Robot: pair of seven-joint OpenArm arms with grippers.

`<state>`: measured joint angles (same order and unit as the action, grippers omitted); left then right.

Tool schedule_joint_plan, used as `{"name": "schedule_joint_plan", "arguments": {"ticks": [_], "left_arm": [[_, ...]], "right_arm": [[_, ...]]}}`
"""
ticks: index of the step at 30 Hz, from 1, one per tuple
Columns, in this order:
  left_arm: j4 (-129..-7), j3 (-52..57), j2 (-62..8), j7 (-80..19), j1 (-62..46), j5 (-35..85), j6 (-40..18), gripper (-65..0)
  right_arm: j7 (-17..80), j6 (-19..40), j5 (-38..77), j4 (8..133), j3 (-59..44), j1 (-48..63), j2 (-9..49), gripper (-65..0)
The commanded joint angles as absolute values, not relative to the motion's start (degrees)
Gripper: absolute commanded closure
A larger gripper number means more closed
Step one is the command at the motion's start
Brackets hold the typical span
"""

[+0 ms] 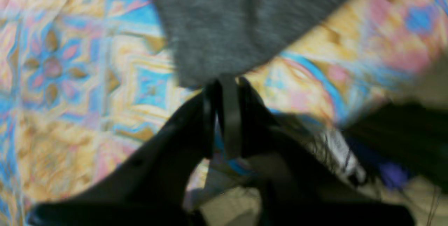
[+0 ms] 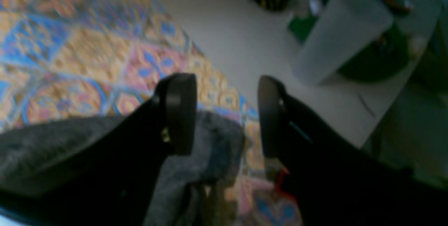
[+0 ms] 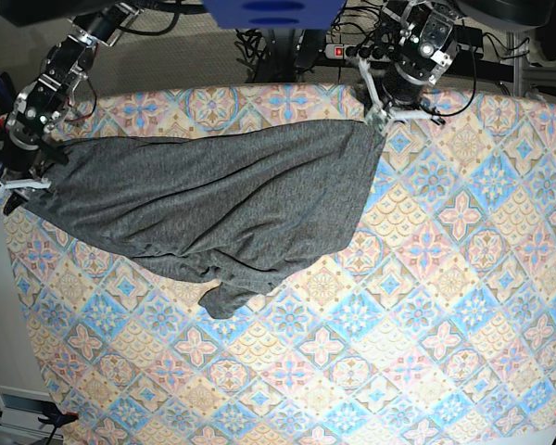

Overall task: Layout the t-shirt on the table in an organized manner, then fold the t-shirt properly
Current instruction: 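Regrasp the shirt with the left gripper and stretch it taut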

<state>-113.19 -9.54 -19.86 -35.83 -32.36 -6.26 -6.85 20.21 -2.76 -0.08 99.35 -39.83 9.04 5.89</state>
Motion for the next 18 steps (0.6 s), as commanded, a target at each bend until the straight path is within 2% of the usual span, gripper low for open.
{"name": "schedule_joint_plan", "arguments": {"ticks": [1,6,12,15,18], "left_arm": [[-115.56,-8.04,-18.15,-33.8,-30.99,-6.11,-6.64,-9.2],[-115.74,-5.23,-11.3,-34.33,-23.16,-6.29,-6.73,-20.6],[-112.57,-8.84,-10.42,-34.42,-9.63,-6.37,-6.73,-36.9],[-104.84,-11.12,-10.42,-34.42,-2.33,-6.37,-6.81,-41.1],[-95.87,-14.81,-10.42,-34.77,3.65,-6.29,-6.81,-40.8]], "right_arm": [[19.03,-3.03,-0.4,100.35,-40.04,8.92,6.81,-27.1],[19.03,-3.03,-0.4,100.35,-40.04,9.01,6.81,-27.1],[19.12,-3.03,-0.4,100.35,-40.04,9.54,6.81,-27.1],[19.12,-3.03,-0.4,100.35,-39.96,9.54,6.81,-27.1],[19.12,-3.03,-0.4,100.35,-39.16,9.54,6.81,-27.1]]}}
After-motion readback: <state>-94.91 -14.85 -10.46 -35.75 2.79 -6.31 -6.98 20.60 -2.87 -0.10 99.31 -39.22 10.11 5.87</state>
